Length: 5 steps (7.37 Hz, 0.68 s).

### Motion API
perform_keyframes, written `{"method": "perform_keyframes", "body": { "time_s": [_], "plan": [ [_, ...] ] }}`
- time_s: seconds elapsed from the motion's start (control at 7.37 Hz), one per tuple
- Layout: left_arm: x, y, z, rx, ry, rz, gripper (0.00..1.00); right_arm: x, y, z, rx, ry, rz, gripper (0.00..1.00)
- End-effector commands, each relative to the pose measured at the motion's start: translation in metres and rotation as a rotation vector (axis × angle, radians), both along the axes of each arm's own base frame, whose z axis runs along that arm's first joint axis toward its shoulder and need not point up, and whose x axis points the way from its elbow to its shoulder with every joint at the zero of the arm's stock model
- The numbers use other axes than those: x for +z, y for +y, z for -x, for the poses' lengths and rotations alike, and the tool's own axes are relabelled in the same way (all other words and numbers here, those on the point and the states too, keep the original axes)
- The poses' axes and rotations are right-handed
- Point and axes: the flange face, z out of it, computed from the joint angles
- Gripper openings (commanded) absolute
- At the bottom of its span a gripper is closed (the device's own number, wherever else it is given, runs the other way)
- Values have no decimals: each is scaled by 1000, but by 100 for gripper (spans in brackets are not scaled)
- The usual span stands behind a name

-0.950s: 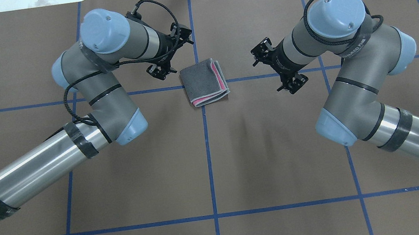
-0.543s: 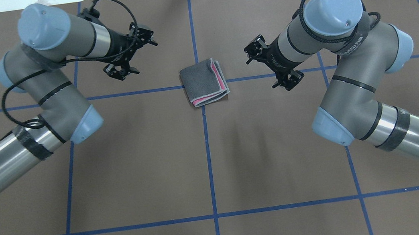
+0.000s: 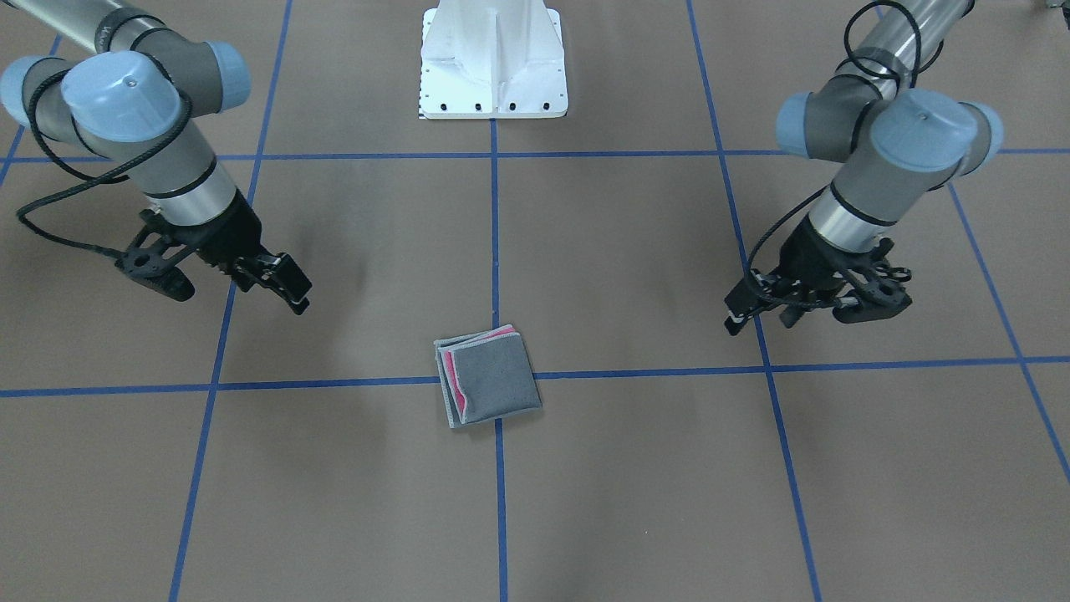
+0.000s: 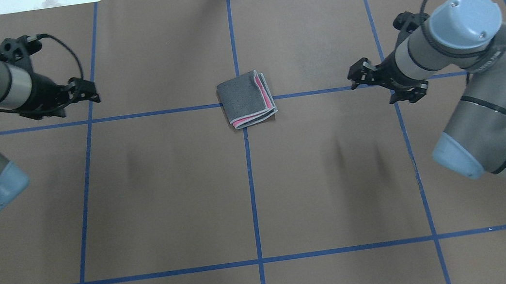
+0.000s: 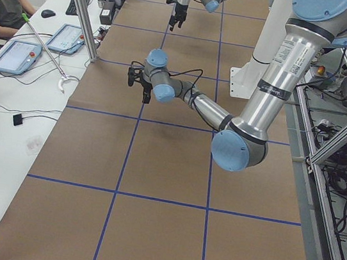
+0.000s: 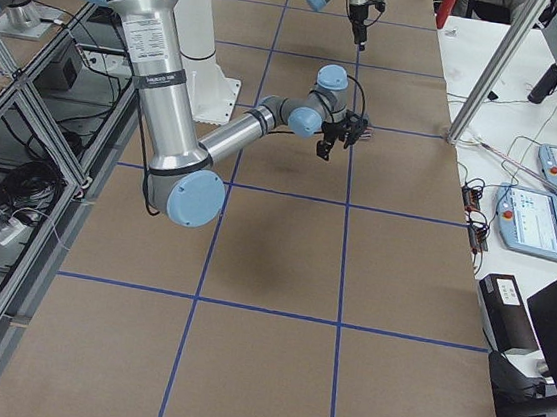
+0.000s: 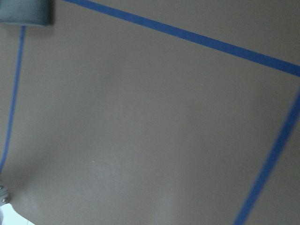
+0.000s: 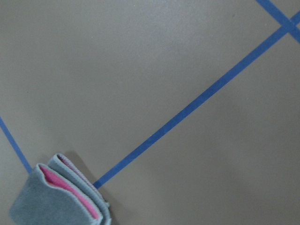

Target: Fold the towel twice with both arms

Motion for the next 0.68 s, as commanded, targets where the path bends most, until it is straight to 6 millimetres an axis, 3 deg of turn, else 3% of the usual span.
{"method": "perform_keyframes", "body": {
  "time_s": [0.0, 0.14, 0.27, 0.41, 0.54],
  "plan": [
    [87, 24, 109, 147, -209, -159, 100, 70, -8, -92, -161, 66, -103, 100],
    [95, 31, 157, 205, -224, -153, 100, 93, -11, -146, -210, 47, -133, 100],
    [88, 32, 195, 242, -213, -149, 100, 126, -5, -193, -225, 63, -145, 100],
    [98, 43, 217, 301, -234, -163, 100, 162, 4, -248, -220, 107, -159, 100],
    [111, 54, 223, 350, -255, -194, 100, 198, 1, -293, -234, 127, -178, 100]
  ]
}}
